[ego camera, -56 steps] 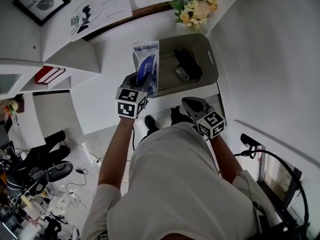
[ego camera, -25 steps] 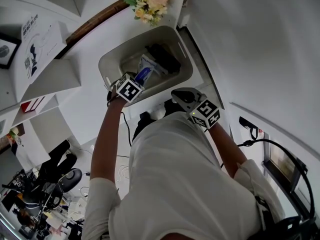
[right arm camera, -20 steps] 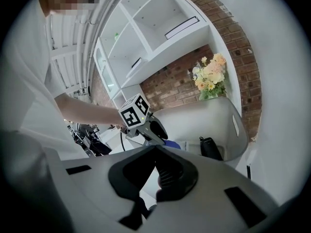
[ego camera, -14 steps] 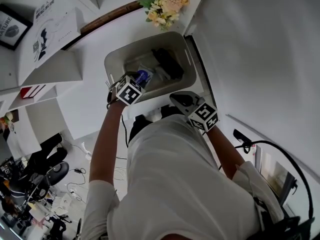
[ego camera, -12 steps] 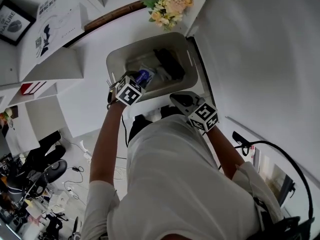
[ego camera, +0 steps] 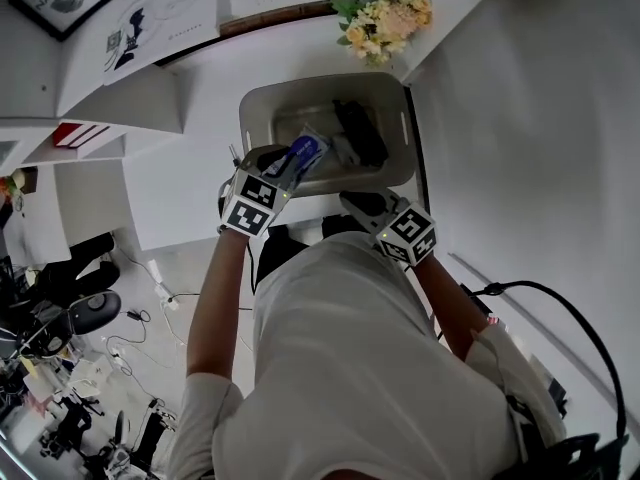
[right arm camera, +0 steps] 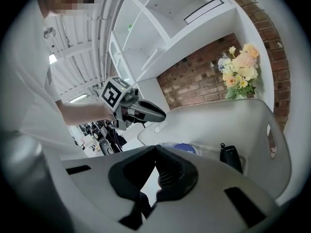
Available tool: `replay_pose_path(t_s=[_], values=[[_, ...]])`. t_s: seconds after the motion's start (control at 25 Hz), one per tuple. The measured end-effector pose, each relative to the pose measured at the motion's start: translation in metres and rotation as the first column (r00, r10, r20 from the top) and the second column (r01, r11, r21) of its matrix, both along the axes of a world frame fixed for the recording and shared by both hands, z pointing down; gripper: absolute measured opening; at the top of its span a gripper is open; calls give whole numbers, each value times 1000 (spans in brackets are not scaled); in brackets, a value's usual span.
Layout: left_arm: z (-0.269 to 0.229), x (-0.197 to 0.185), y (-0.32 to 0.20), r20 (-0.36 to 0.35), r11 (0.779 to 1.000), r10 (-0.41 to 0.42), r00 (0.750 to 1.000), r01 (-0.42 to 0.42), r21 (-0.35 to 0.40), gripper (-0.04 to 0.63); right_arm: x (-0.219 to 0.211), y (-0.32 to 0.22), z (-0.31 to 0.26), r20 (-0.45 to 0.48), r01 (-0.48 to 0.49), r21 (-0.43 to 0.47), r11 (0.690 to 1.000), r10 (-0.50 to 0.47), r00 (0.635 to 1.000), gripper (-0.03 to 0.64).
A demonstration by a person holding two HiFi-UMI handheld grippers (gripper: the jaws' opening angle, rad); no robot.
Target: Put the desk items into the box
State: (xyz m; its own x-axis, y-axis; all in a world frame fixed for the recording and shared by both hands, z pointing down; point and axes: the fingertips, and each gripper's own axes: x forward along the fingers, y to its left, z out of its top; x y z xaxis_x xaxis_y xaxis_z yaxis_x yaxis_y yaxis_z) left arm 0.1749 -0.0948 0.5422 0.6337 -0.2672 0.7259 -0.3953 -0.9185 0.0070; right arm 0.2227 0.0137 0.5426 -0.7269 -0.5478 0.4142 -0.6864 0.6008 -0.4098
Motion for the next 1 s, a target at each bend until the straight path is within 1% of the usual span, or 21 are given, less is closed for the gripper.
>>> replay_pose_path(t_s=[0.2, 0.32, 0.4, 0.48, 0.56, 0.64, 0.72, 0.88, 1.0], values=[[-14, -32, 9, -55, 996, -91, 994, 92, 15, 6, -16, -7, -2, 4, 32, 2, 999, -32, 999, 2], [-21, -57, 17, -117, 984, -178, 977, 178, -4, 3, -28, -11, -4, 1, 37, 1, 999, -37, 999, 2], [-27, -78, 21, -170, 967, -253, 952, 251, -29, 3, -37, -14, -7, 2, 42, 5, 999, -42, 999, 2], [-32, -100, 24, -227, 944, -328, 917, 322, -66, 3, -47, -17, -11, 7, 42, 8, 999, -42, 999, 1], [-35, -119, 27, -272, 926, -376, 886, 366, -89, 3, -55, -19, -14, 11, 37, 8, 999, -37, 999, 2], [-39, -132, 29, -308, 917, -398, 864, 388, -96, 2, -62, -21, -18, 12, 27, 7, 1000, -27, 1000, 0], [-42, -142, 30, -338, 912, -408, 848, 397, -102, 2, -68, -25, -22, 11, 16, 9, 1000, -16, 1000, 2], [-41, -156, 27, -361, 908, -414, 835, 405, -106, 2, -80, -33, -29, -6, 6, 23, 1000, -5, 1000, 0], [-39, -169, 21, -356, 898, -434, 828, 430, -96, 3, -89, -39, -33, -17, 3, 29, 1000, -2, 1000, 2]])
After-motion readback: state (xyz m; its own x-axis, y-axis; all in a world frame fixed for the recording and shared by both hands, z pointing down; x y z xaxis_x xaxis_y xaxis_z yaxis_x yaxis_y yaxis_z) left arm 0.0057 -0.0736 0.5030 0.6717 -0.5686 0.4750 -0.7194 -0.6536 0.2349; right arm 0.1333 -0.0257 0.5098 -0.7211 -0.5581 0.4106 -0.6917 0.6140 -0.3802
